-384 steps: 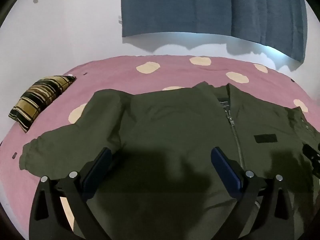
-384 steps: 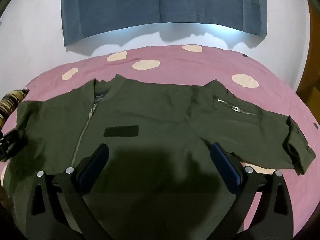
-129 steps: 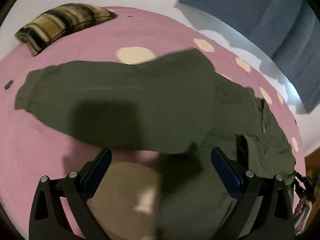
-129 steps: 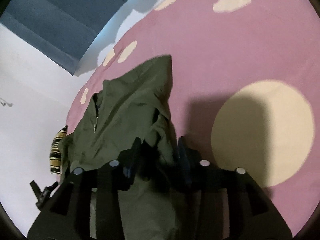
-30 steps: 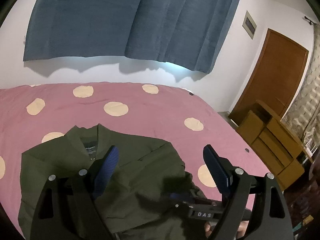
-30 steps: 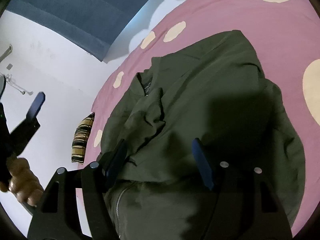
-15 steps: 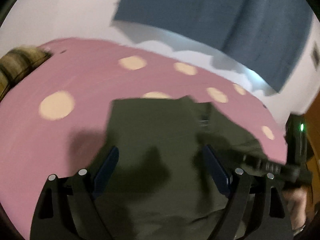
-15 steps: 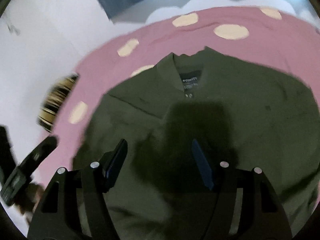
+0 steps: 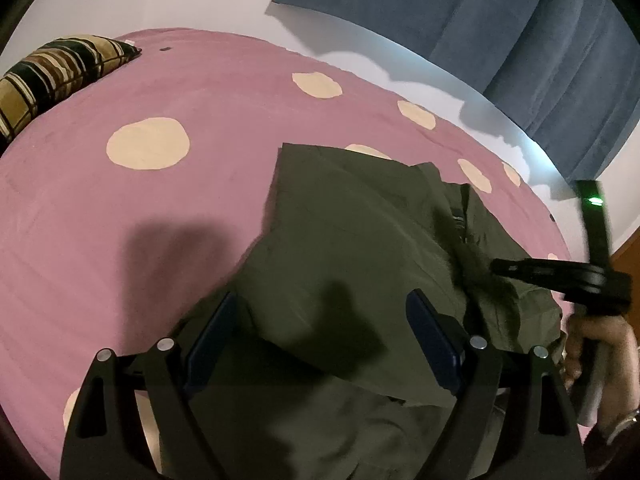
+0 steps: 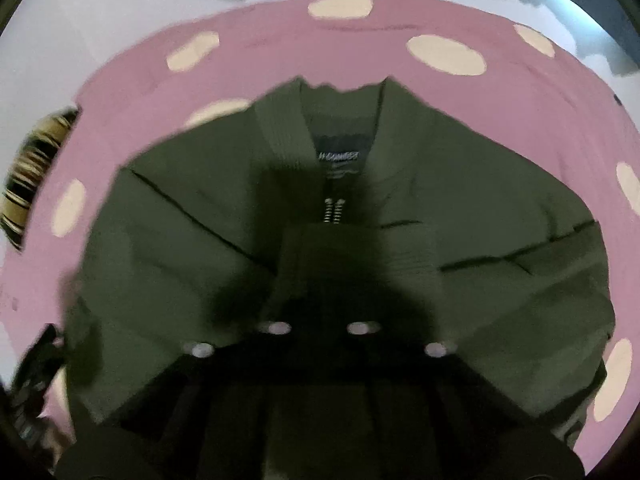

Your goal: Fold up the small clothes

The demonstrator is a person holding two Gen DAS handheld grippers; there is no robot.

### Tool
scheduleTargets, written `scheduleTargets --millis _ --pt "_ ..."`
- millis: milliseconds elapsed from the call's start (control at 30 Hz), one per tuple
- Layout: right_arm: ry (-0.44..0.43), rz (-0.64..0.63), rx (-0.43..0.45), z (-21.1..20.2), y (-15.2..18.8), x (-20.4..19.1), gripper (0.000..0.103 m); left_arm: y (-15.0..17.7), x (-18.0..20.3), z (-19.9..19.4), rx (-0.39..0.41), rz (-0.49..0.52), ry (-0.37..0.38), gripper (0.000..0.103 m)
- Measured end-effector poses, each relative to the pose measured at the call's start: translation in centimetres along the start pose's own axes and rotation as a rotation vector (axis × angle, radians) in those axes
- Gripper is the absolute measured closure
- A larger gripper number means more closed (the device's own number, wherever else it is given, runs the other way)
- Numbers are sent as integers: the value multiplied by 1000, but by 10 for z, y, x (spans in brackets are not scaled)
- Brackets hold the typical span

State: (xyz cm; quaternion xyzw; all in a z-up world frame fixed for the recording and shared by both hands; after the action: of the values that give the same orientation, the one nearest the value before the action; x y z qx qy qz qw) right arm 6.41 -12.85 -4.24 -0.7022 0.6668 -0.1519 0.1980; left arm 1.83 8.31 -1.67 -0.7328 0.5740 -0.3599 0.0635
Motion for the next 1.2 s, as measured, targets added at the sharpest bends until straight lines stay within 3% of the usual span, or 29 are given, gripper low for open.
scheduleTargets --millis 100,167,267,300,333,400,600,700,767,867,933,1033,1200 --pt "-21 32 66 -25 18 21 103 2 -2 2 -2 -1 -1 18" --pt "-93 87 102 -37 33 41 103 3 -2 3 -5 -1 0 18" --pt "-132 112 98 -43 30 50 102 4 -4 6 -13 -3 -15 18" --pt "-122 98 94 -44 26 47 97 5 -6 8 -21 -13 -15 18" --pt "-113 88 87 -42 16 41 83 6 -7 10 -31 -21 -12 18" --pt "-98 43 46 -31 -1 20 59 7 -8 12 -45 -36 -8 18" --pt "-2 -36 -112 17 -25 -25 58 9 -8 7 -27 -20 -8 18" --pt "108 -81 -196 38 -26 -31 48 9 -8 7 -27 -24 -4 18" --pt "99 -76 -216 48 -24 -29 48 10 -9 8 -36 -30 2 18" --pt "62 -51 -190 47 -20 -21 56 11 -9 10 -48 -36 0 18" --pt "45 -35 -157 39 -17 -16 73 11 -8 10 -52 -36 0 18" --pt "-31 32 -72 17 -10 1 84 11 -8 10 -49 -34 1 18" --pt "-154 124 99 -26 24 35 86 14 -7 9 -47 -29 4 18"
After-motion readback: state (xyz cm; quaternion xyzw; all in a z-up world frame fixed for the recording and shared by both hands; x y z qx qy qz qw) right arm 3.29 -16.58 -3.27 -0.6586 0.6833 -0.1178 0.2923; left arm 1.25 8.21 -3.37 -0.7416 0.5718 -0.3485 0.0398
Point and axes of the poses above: each gripper's, at about its wrist camera, not at the fingertips, and z roughly the way its jaws point, x to its right, y to its underside, the point moved 1 cm from there along z, roughly the way its jaws point, and after that the axes turned 12 degrees about -z, right-handed, at the moved point
